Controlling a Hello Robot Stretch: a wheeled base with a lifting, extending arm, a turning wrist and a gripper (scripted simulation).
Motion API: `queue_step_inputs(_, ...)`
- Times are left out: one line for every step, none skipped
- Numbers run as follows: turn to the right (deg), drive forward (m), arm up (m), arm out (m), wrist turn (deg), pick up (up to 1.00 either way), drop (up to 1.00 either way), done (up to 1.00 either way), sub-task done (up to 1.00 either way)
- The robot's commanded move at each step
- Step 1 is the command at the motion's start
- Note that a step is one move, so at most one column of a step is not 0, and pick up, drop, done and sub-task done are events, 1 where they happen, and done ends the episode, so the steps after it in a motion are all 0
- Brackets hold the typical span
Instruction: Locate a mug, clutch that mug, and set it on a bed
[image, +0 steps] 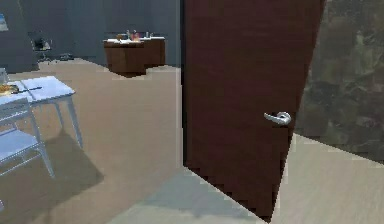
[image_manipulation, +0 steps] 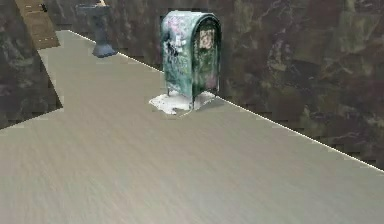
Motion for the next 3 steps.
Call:
queue_step_inputs(-15.0, 0.0, 0.0, 0.0, 0.0, 0.0, 0.0, 0.0, 0.0)
queue_step_inputs(0.0, 1.0, 0.0, 0.0, 0.0, 0.0, 0.0, 0.0, 0.0)
queue_step_inputs(0.0, 1.0, 0.0, 0.0, 0.0, 0.0, 0.0, 0.0, 0.0)
